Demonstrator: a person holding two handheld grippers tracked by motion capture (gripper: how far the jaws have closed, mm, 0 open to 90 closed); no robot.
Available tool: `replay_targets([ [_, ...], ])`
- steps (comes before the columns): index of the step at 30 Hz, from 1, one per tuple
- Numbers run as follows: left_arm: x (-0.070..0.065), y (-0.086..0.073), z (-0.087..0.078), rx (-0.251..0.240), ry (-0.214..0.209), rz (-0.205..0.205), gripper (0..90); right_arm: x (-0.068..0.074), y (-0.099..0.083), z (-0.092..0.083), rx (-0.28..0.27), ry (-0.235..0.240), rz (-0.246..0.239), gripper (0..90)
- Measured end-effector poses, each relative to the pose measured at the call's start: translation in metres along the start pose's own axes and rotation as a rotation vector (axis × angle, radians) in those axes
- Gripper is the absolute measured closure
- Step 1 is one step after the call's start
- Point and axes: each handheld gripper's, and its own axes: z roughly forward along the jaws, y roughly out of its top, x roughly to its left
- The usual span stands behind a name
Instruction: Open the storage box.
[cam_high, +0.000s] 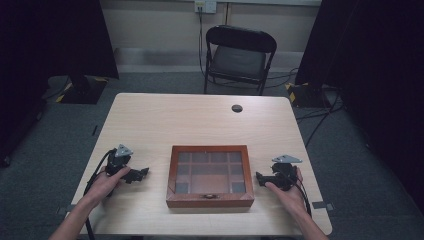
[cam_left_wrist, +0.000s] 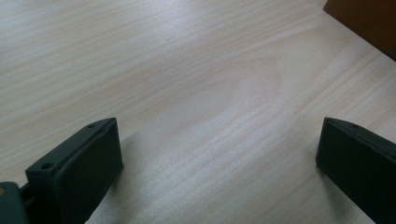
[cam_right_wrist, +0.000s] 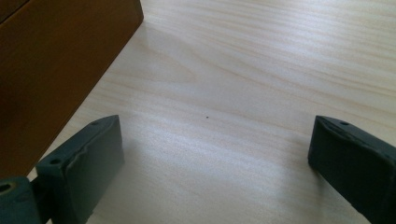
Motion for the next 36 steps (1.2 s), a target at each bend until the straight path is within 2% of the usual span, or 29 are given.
replay_targets([
  [8,0.0,0.0,0.0,0.0,0.0,0.0,0.0,-0.001,0.002,-0.001,0.024,0.004,0.0,4.0],
  [9,0.0,0.0,0.0,0.001,0.0,0.002,0.0,-0.001,0.003,-0.002,0.034,0.007,0.002,7.2],
  [10,0.0,0.0,0.0,0.0,-0.001,0.001,0.0,-0.003,0.007,-0.005,0.054,0.008,0.013,17.6],
  [12,0.0,0.0,0.0,0.002,-0.002,0.004,0.0,-0.004,0.009,-0.007,0.051,0.014,0.024,18.1],
  [13,0.0,0.0,0.0,0.002,-0.002,0.004,0.0,-0.005,0.01,-0.009,0.048,0.018,0.028,13.0],
  [15,0.0,0.0,0.0,0.002,-0.002,0.004,0.0,-0.006,0.014,-0.013,0.05,0.023,0.021,17.9],
  [16,0.0,0.0,0.0,0.002,-0.002,0.004,0.0,-0.006,0.018,-0.018,0.032,0.028,0.027,18.1],
  [19,0.0,0.0,0.0,0.002,-0.002,0.004,0.0,-0.005,0.023,-0.023,0.029,0.038,0.032,20.1],
  [20,0.0,0.0,0.0,0.001,-0.002,0.003,0.0,-0.004,0.027,-0.028,0.019,0.067,0.042,20.7],
  [21,0.0,0.0,0.0,0.002,-0.002,0.004,0.0,-0.004,0.027,-0.028,0.019,0.067,0.042,20.7],
  [22,0.0,0.0,0.0,0.002,-0.002,0.003,0.0,-0.003,0.034,-0.035,0.009,0.095,0.023,24.3],
  [24,0.0,0.0,0.0,0.001,-0.002,0.003,0.0,-0.003,0.037,-0.039,-0.004,0.104,0.022,25.8],
  [28,0.0,0.0,0.0,0.001,-0.002,0.004,0.0,-0.001,0.046,-0.054,-0.062,0.198,0.046,33.5],
  [29,0.0,0.0,0.0,0.001,-0.002,0.004,0.0,-0.001,0.046,-0.054,-0.062,0.198,0.046,33.5],
  [30,0.0,0.0,0.0,0.002,-0.002,0.004,0.0,0.002,0.049,-0.058,-0.08,0.231,0.041,35.8],
  [32,0.0,0.0,0.0,0.002,-0.002,0.004,0.0,0.005,0.051,-0.062,-0.091,0.263,0.037,41.0],
  [33,0.0,0.0,0.0,0.002,-0.002,0.004,0.0,0.005,0.051,-0.062,-0.091,0.263,0.037,41.0],
  [34,0.0,0.0,0.0,0.002,-0.002,0.004,0.0,0.008,0.054,-0.067,-0.101,0.303,0.034,43.3],
  [36,0.0,0.0,0.0,0.001,-0.002,0.004,0.0,0.01,0.055,-0.068,-0.106,0.319,0.028,44.9],
])
